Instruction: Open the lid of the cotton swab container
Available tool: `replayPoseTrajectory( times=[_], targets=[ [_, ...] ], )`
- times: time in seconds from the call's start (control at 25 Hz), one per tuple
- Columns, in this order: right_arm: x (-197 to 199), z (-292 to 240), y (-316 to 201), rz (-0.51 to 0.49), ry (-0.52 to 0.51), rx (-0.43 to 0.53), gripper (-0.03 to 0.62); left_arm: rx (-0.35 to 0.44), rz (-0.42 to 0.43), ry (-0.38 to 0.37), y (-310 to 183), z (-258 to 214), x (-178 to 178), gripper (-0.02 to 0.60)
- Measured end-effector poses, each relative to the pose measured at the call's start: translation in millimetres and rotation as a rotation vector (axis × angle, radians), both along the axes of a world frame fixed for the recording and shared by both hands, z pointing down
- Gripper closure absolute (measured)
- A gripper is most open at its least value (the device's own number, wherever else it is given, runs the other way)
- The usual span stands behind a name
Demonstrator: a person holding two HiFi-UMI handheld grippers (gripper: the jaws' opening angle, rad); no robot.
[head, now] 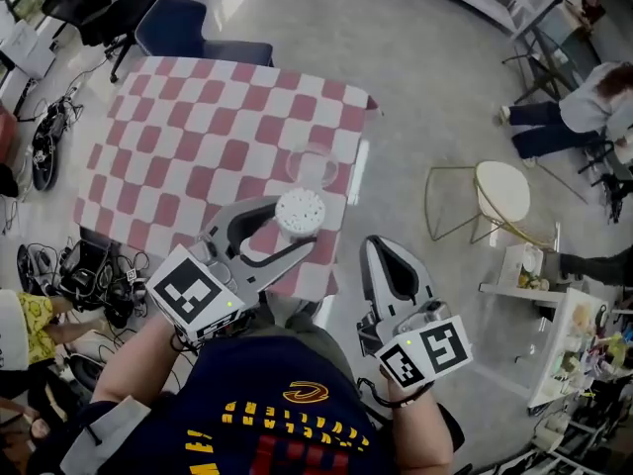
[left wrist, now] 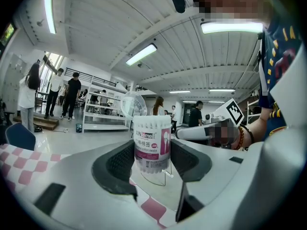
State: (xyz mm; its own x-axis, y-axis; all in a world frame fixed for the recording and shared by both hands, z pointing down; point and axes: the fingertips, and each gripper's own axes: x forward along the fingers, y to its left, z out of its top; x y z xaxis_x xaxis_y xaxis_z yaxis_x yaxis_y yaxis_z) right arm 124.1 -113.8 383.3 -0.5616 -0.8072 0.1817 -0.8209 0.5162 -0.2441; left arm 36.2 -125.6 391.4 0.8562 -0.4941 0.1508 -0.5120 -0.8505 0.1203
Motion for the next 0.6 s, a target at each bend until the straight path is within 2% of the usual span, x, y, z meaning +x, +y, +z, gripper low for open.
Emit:
replayPoseTrajectory(
  times=[0.6],
  targets=[
    [-6.5,-3.2,-1.8,-0.034,0.005,0.022,0.583,-0.011,-0.003,0.0,1.6,3.2,0.7,0.345]
  ],
)
